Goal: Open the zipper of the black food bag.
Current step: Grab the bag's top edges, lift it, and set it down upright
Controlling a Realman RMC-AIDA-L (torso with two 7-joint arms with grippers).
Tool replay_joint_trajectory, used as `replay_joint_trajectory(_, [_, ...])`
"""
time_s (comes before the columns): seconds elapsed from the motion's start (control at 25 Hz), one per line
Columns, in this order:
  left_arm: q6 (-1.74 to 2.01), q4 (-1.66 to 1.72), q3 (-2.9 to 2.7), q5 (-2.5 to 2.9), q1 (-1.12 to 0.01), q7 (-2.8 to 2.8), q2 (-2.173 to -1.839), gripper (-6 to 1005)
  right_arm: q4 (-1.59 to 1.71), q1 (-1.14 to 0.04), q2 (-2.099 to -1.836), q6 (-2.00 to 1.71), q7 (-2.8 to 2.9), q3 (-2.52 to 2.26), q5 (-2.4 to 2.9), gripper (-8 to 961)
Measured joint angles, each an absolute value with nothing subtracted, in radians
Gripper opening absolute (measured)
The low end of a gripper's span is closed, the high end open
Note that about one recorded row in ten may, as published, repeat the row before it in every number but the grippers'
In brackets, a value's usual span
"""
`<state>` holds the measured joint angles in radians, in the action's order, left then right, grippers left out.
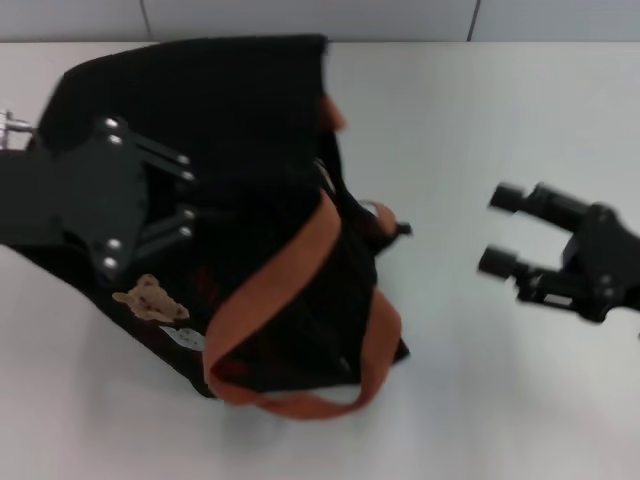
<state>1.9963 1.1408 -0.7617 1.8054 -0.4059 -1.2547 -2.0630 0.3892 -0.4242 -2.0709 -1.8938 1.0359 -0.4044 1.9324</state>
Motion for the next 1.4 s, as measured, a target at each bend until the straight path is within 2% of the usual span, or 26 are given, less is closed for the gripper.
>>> replay_joint_trajectory(0.16, [1.990,1.132,-0.820,1.797,-0.422,-1.256,-2.070,101,0.353,-0.408,-2.083,-1.887,0.877,-0.296,1.927,813])
replay_joint_trajectory(0.92, [1.936,0.974,-0.853,1.775,-0.480,-1.221,-2.070,101,-0.182,-0.329,-2.091,-1.784,-0.540,-0.189,1.911,809])
replay_joint_trajectory(1.4, [1.918,0.951,-0.873,1.773,-0.482,-1.219,-2.071,101,-0.326,-0.358,-2.092,-1.647,-0.834,-0.190,1.917,806])
